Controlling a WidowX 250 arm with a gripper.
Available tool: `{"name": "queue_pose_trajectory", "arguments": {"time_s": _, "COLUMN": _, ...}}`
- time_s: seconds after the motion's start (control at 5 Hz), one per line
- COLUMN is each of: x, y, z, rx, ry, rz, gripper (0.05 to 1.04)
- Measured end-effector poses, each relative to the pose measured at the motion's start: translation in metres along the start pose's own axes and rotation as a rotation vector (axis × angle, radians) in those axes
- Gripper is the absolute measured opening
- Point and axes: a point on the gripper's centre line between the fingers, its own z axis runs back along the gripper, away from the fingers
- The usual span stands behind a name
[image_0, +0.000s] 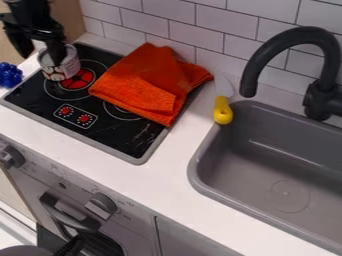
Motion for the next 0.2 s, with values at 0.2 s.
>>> {"name": "queue_pose_trajectory", "arguments": {"time_s": 0.2, "x": -0.0015, "y": -0.0311, "z": 0.0127, "rx": -0.012, "ry": -0.002, "rz": 0.014, "gripper": 0.999}}
